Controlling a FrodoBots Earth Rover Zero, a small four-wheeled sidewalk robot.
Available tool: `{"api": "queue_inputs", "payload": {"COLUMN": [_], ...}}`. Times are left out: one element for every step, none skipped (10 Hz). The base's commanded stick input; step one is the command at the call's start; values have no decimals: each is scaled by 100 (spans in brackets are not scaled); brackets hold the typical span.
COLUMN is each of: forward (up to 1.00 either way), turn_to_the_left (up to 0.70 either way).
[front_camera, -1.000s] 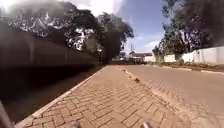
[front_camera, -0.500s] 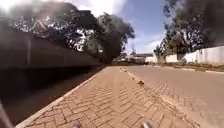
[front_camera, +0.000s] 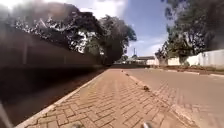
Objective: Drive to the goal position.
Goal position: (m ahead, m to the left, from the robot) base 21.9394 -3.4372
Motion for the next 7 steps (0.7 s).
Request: {"api": "queue_inputs", "payload": {"forward": [70, 70, 70, 70, 70, 70, 70], "turn_to_the_left": [-1, -7, -17, -35, -35, -35, -31]}}
